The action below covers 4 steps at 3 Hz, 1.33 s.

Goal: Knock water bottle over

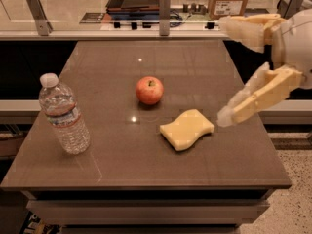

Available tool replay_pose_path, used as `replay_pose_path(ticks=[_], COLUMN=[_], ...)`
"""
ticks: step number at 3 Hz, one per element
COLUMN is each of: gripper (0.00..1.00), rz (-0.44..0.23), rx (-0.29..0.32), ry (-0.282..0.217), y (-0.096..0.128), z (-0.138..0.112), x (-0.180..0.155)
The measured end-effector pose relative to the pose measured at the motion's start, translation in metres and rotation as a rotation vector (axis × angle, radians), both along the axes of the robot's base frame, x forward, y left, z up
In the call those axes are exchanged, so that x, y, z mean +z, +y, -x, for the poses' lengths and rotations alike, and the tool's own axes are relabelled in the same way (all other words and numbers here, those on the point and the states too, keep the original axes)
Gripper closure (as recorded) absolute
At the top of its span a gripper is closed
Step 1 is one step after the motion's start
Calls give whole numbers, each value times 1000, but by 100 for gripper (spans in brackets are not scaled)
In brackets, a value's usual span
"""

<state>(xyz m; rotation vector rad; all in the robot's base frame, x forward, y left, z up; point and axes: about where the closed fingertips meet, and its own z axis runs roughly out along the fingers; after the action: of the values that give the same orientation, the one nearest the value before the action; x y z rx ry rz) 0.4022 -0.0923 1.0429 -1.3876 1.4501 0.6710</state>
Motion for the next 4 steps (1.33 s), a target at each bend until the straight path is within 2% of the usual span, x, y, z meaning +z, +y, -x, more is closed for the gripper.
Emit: replay_pose_path(ticks=[2, 3, 4], gripper=[0, 0, 0], rz=[-177, -223, -250], rx=[-50, -47, -3], ry=[2, -5, 9], y=[75, 104, 135], z=[-37, -52, -62], x=[-14, -24, -38])
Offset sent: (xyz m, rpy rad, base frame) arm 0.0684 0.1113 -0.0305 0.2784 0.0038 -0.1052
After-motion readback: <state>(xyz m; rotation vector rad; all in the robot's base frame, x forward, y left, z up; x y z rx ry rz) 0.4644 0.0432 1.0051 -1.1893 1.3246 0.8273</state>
